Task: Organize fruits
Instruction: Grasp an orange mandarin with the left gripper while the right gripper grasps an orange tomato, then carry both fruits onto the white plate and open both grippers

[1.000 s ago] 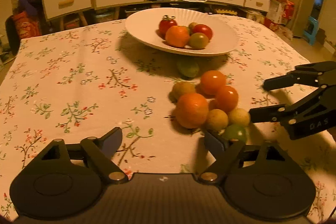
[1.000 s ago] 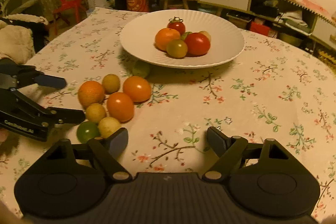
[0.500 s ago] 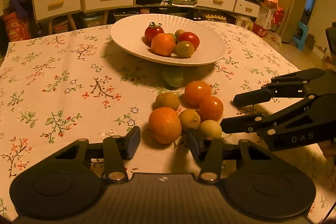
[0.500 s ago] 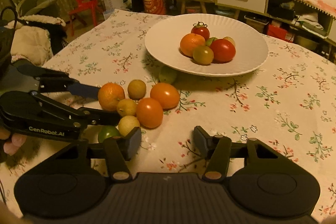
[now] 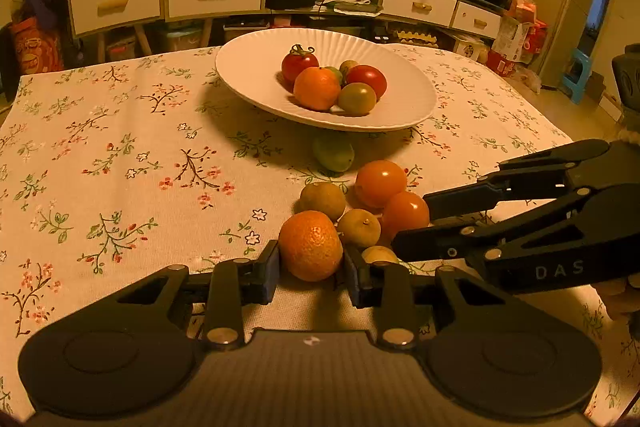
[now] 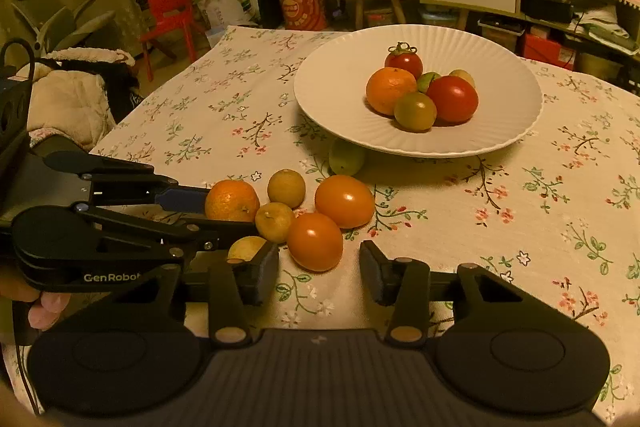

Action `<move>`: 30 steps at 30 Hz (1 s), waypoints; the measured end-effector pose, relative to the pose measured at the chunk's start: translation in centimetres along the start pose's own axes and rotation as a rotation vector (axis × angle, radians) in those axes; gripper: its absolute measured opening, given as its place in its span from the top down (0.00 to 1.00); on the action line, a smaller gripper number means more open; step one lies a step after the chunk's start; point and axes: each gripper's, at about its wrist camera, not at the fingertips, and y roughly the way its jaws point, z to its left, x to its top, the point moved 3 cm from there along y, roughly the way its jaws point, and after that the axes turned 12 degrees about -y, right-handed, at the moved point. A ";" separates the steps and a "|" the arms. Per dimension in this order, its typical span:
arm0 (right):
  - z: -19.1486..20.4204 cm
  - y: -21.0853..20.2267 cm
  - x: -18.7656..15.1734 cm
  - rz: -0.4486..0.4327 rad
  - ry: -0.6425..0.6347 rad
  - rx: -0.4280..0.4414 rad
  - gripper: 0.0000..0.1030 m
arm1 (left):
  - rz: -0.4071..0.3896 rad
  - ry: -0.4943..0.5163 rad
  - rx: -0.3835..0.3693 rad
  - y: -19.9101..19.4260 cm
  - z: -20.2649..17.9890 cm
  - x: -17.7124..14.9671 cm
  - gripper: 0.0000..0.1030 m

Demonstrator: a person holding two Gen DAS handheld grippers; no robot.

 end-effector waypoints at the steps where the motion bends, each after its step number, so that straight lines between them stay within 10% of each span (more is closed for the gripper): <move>1: 0.0 0.0 0.0 -0.001 0.002 0.001 0.63 | 0.000 0.000 0.001 0.0 0.0 0.0 0.70; 30: -1.3 -1.7 1.3 -0.058 0.017 -0.035 0.74 | -0.045 0.003 0.003 -0.4 -1.4 2.0 0.71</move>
